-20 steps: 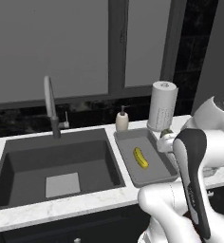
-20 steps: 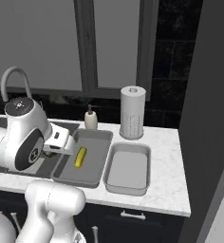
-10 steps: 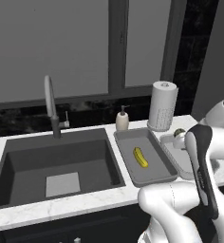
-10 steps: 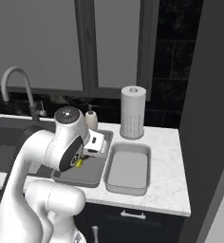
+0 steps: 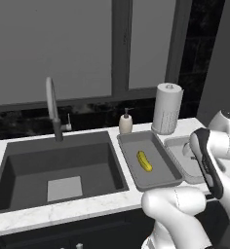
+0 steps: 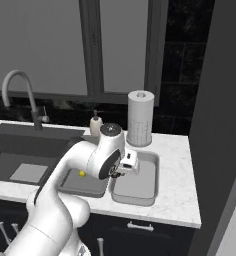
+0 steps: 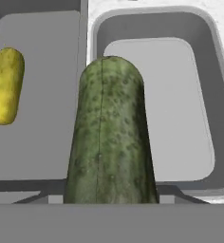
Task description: Place one cucumber and one steak in each tupperware on the nearby counter, to pack two identical lunches.
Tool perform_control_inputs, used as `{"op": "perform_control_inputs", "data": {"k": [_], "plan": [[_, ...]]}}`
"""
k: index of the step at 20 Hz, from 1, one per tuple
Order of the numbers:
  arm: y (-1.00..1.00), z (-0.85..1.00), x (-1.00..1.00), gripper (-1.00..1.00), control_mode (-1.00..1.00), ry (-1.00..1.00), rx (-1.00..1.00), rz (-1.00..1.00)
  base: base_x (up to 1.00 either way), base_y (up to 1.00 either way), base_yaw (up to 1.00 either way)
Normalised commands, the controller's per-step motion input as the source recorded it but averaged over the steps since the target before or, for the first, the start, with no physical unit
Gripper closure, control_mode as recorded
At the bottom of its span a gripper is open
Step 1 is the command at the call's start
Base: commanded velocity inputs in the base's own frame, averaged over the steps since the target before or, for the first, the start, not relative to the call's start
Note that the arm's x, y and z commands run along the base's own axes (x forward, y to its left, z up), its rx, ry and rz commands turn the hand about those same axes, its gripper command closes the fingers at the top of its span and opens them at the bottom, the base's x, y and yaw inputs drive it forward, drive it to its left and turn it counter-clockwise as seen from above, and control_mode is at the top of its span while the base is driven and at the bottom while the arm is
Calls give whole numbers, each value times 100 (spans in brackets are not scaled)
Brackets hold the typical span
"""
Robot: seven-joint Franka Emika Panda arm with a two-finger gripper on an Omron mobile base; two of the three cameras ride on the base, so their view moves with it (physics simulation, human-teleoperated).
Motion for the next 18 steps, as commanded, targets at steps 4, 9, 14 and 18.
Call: {"op": "perform_control_inputs", "data": {"k": [4,9,14,18], "plan": [[-38,-48,75,100,-100,11,0,6,0,0,0],[-24,-49,69,100,-100,1,0,9,0,0,0],[-5,-58,38,100,-100,0,0,7,0,0,0],[-3,-45,25,100,-100,0,0,4,0,0,0]]}}
